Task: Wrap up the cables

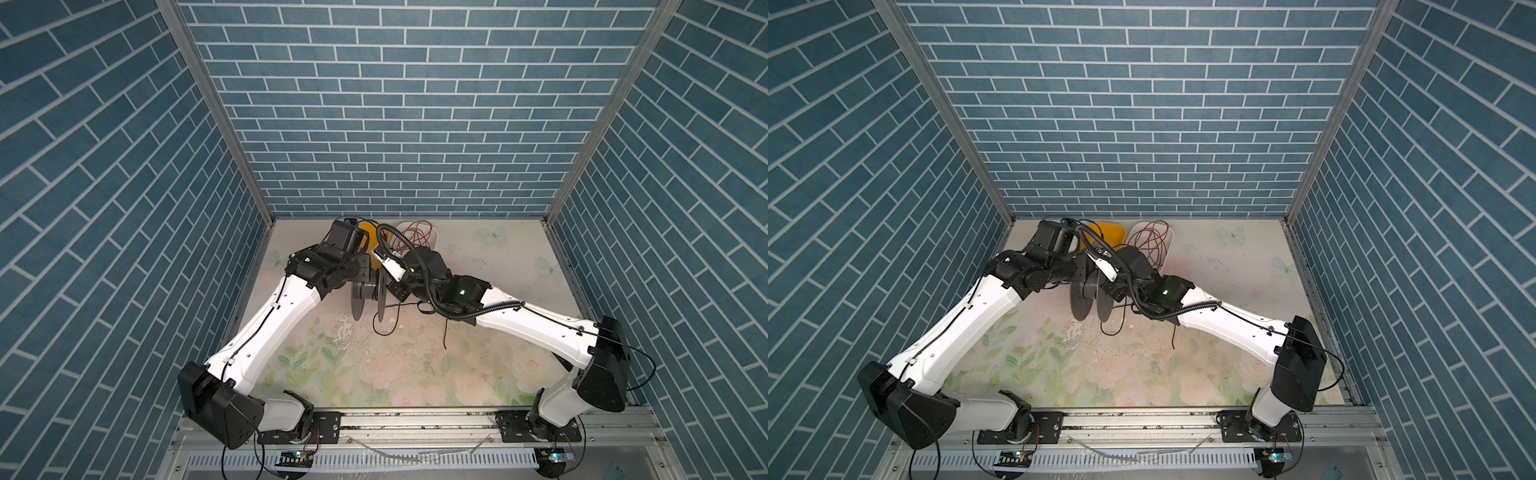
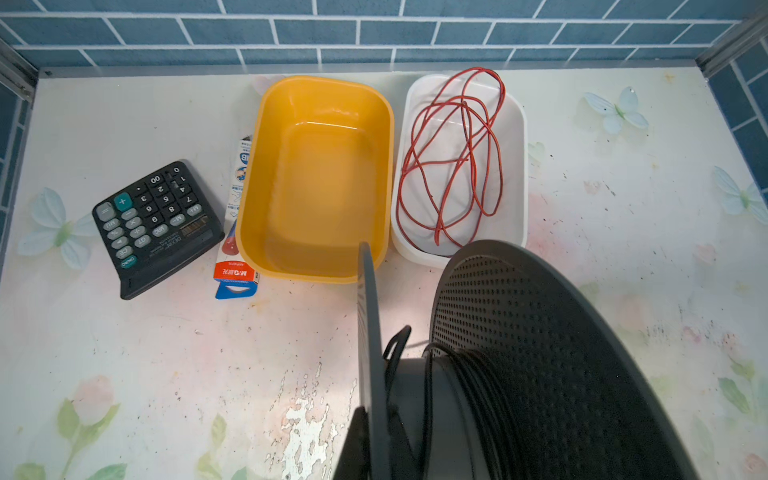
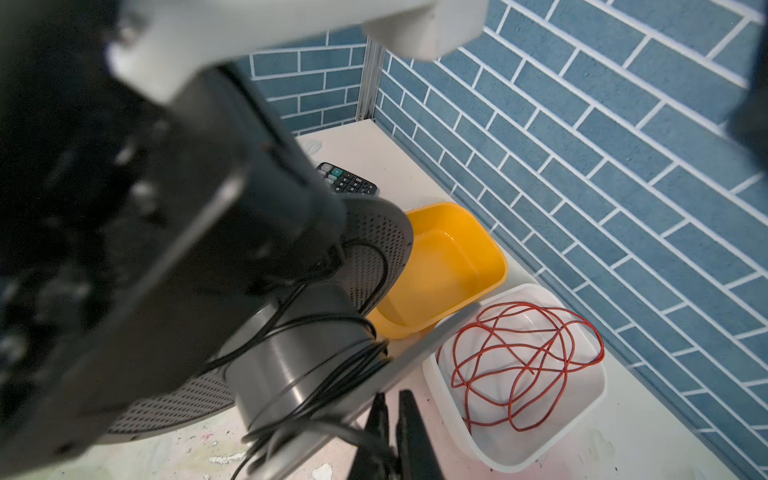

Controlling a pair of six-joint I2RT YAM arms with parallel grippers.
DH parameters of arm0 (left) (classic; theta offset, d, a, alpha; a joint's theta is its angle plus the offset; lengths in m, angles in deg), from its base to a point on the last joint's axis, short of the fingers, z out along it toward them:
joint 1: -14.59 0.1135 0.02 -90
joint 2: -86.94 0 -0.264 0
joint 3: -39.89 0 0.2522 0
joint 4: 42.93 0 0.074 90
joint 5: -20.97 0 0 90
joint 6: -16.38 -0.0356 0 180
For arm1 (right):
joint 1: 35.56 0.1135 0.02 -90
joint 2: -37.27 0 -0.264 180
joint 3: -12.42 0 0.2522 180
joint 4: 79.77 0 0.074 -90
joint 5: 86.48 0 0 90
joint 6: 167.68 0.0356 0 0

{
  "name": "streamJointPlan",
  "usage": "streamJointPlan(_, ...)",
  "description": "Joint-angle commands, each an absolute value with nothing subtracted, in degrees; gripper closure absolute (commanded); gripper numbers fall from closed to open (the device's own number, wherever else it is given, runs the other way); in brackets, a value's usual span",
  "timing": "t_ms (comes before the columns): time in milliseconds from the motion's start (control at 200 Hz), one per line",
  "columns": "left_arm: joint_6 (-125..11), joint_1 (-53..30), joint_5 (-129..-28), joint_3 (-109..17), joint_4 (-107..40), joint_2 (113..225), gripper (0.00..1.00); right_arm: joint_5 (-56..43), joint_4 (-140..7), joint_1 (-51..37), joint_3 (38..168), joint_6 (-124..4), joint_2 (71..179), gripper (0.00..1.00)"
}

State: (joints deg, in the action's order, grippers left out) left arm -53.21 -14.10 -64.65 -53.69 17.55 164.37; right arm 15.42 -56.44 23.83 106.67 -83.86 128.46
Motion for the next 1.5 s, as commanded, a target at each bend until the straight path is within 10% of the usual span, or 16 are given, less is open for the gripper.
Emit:
streamJointPlan(0,-55.6,-14.1,-68.3,-55.3,20.9,162.7,1.00,14.5,-56.0,19.6,110.2,-79.3,128.3,0.90)
streamJointPlan(570,-57.0,-14.1,-79.9,-64.2,25.1,160.1,1.00,-3.4,-65.4,8.6,98.4,-71.0,129.1,0.84)
streamJointPlan(1155,-56.7,-14.1,-87.9,-81.8,26.0,160.3,1.00,-10.0,-74.8,6.4,77.4,-69.9,111.8,0.28)
streamJointPlan(1495,-55.9,-14.1,-90.3,-88.6,25.4,161.2,1.00,-15.5,-84.1,6.6,67.1,-66.2,104.9,0.14)
